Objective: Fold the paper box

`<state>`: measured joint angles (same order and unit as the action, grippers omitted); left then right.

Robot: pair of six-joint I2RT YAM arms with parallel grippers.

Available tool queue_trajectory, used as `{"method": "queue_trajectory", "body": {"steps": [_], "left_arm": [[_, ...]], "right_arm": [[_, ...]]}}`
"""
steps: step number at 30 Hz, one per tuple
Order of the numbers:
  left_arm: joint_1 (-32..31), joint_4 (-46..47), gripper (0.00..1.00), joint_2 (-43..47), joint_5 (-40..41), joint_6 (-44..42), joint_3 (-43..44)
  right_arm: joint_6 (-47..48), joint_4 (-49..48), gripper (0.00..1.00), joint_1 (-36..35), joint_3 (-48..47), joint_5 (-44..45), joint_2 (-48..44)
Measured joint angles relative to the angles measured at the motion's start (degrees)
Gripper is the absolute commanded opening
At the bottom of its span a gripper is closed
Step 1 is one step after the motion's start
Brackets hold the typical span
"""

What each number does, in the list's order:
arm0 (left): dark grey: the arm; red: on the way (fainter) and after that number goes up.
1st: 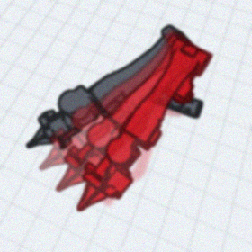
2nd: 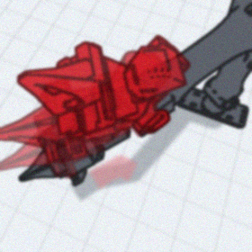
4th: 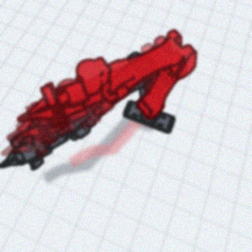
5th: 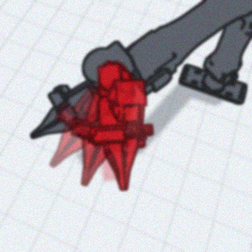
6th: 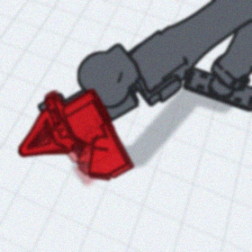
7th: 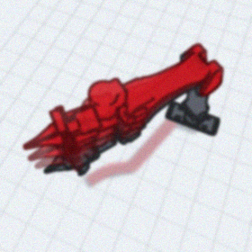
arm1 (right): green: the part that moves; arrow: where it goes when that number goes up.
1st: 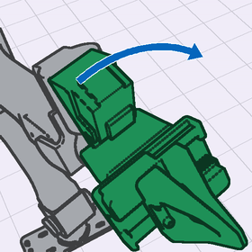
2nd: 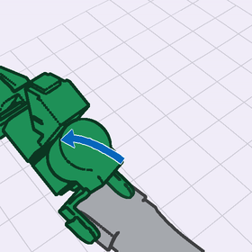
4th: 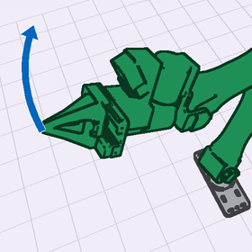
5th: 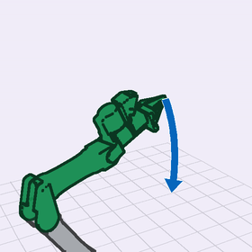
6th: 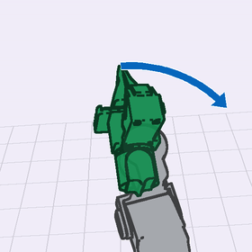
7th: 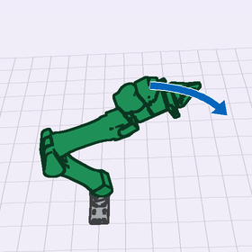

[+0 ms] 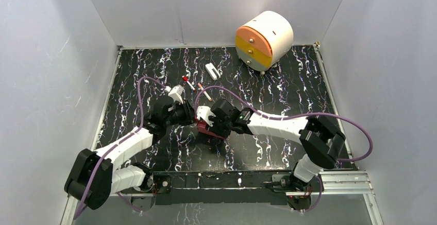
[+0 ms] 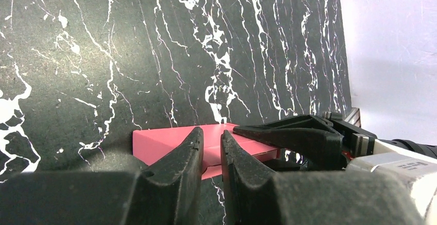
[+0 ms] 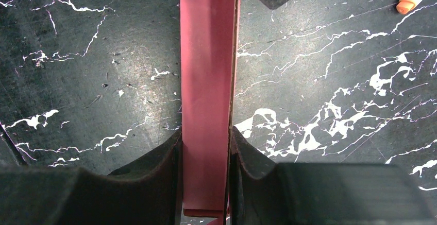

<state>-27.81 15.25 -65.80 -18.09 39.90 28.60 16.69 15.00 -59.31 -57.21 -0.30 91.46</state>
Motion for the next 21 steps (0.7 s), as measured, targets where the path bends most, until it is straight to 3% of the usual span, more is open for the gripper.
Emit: {"method": "queue_trajectory", "body": {"steps": [21], "left_arm": [[0.4, 0.3, 0.18, 6.4, 2.7, 11.5, -4.9]], "right_arm": [[-0.2, -0.2, 0.24, -0.3, -0.5, 1.0, 0.7]]}}
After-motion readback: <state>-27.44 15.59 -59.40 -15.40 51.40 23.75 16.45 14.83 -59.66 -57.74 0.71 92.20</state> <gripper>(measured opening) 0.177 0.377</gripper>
